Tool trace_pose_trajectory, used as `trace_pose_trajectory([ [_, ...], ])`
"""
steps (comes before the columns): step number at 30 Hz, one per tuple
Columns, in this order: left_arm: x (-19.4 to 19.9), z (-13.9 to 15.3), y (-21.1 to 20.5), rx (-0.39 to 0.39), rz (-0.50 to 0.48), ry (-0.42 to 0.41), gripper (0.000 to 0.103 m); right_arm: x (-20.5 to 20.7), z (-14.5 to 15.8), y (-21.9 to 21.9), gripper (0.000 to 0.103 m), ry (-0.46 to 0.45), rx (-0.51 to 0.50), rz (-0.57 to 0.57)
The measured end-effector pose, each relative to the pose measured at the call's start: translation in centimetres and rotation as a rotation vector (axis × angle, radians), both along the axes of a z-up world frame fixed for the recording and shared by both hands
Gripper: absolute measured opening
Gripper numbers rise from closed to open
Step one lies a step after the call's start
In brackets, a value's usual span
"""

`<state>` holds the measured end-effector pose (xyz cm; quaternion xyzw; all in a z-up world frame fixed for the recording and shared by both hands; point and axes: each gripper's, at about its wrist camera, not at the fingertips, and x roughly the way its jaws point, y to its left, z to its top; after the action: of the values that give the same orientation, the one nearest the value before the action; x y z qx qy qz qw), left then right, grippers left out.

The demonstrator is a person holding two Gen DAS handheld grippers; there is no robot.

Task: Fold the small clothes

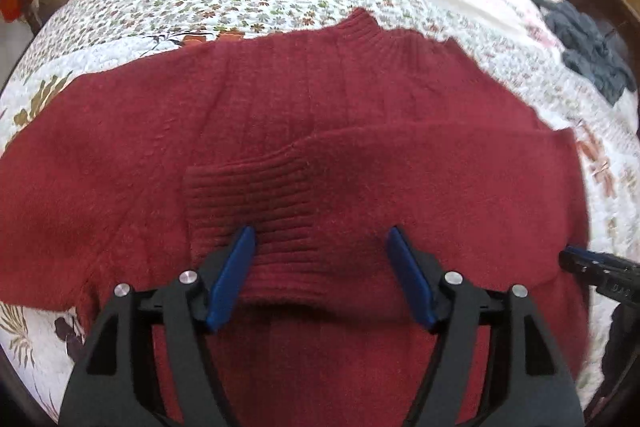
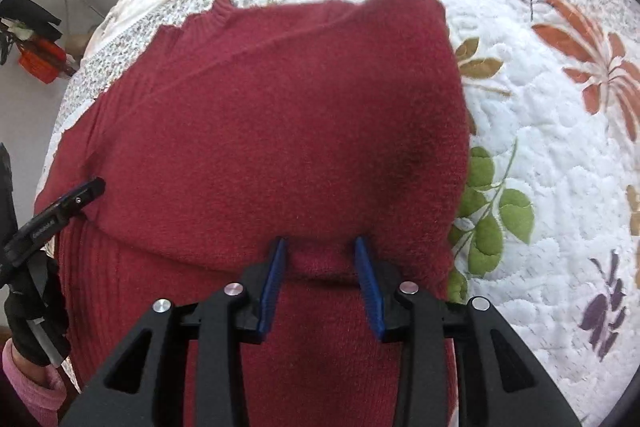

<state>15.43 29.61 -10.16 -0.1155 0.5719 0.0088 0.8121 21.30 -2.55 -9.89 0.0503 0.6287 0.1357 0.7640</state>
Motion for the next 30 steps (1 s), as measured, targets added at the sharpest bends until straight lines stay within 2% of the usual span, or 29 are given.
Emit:
trace_pose_trajectory([
  [1,-0.4,0.9,0.9,-0.04,0.023,-0.006,0.067,-0.4,0.7,-0.2,0.039,-0.014,0.004,0.0],
  [3,-1.9,2.2,2.6,-0.096,0.059,-0.034,0.067,-1.5,2.6,0.0,0.053,-0.069,0.027,0.013],
  [4,-3.3,3.0,3.8,-0.108,0.084,-0.052,0.068,-2.1,3.2,0.2,0.055,-0.089,0.033,0.022],
  [7,-7.5,4.2,8.1,-0.078,0.161,-0.074,0.068,-4.4,4.3,1.1,0.055,-0.098,0.062,0.064],
  [13,-15.4,3.8,17.6,-0.005,0.357,-0.053,0.068,-8.7,4.0,3.7,0.055,-0.085,0.073,0.16],
  [17,-19.7,3.1,25.0,-0.041,0.549,-0.049,0.068,-10.5,3.5,5.9,0.056,-0.069,0.084,0.199],
  [20,-21.4,2.9,29.4,-0.078,0.652,-0.087,0.068,-11.3,3.2,7.5,0.057,-0.088,0.047,0.222],
  [25,-22.5,1.9,35.0,-0.253,0.791,-0.164,0.067,-11.7,2.6,8.0,0.058,-0.071,0.049,0.218],
  [30,-20.9,1.4,37.7,-0.268,0.848,-0.209,0.065,-11.9,1.9,8.1,0.058,-0.058,0.032,0.195],
])
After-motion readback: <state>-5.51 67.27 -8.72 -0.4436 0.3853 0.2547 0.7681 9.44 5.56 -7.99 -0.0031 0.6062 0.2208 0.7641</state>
